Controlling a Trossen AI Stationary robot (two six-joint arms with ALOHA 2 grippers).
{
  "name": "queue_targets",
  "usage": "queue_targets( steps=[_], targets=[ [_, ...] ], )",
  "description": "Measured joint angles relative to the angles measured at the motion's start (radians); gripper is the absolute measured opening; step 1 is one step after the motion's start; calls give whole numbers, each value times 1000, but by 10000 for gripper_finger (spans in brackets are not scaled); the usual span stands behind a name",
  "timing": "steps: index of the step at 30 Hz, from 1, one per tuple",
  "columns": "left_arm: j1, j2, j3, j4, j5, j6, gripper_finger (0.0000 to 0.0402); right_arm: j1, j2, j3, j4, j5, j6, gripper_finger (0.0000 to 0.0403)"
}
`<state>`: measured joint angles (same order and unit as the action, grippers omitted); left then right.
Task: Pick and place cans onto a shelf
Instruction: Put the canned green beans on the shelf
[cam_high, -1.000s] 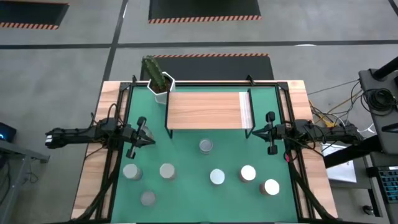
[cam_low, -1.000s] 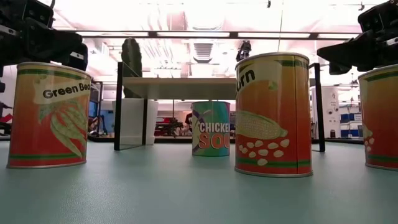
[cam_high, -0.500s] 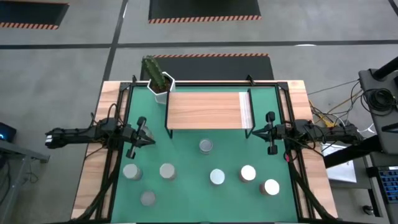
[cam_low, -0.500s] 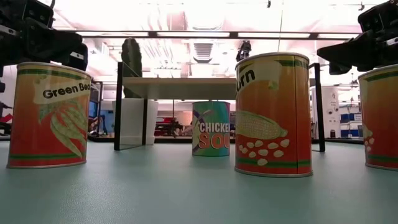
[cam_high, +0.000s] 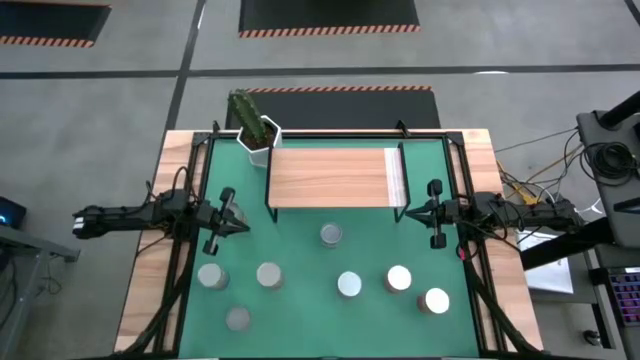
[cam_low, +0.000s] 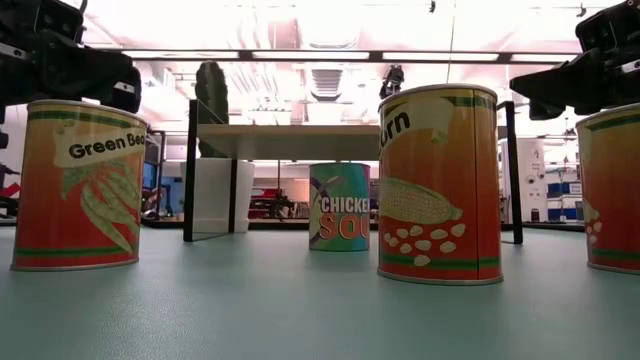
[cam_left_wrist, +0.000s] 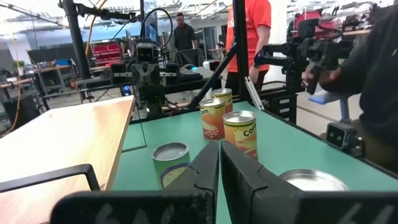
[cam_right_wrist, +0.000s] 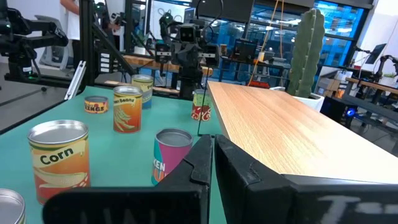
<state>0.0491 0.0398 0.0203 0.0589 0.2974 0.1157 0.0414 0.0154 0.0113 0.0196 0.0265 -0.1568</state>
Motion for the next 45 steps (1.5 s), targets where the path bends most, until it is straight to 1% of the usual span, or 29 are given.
queue_targets(
  steps=[2,5,7,9,11,13,15,18,22,25,28,34,37,41,45],
  targets=[
    [0,0,0,0,0,1,0,0,0,0,0,0,24,9],
    [0,0,0,0,-4,8,0,0,0,0,18,5,165,9],
    [0,0,0,16,-43,3,0,0,0,0,61,7,246,9],
    [0,0,0,74,-63,-57,0,0,0,0,94,5,328,9],
    [0,0,0,162,-72,-170,0,0,0,0,119,4,373,9],
    [0,0,0,260,-72,-283,0,0,0,0,145,3,367,9],
    [0,0,0,358,-78,-341,0,0,0,0,151,3,340,9],
    [0,0,0,473,-79,-359,0,0,0,0,151,2,261,9],
    [0,0,0,575,-78,-374,0,0,0,0,152,2,161,9],
    [0,0,0,601,-78,-446,0,0,0,0,154,2,140,9],
    [0,0,0,603,-87,-461,0,0,0,0,169,2,138,9],
    [0,1,0,604,-239,-457,0,0,0,0,297,2,111,9],
    [0,2,0,614,-284,-442,0,0,0,0,340,2,111,9],
    [0,36,0,684,-309,-440,0,0,1,0,386,1,103,9],
    [0,114,0,789,-309,-440,0,0,4,0,409,2,71,9]
  ],
)
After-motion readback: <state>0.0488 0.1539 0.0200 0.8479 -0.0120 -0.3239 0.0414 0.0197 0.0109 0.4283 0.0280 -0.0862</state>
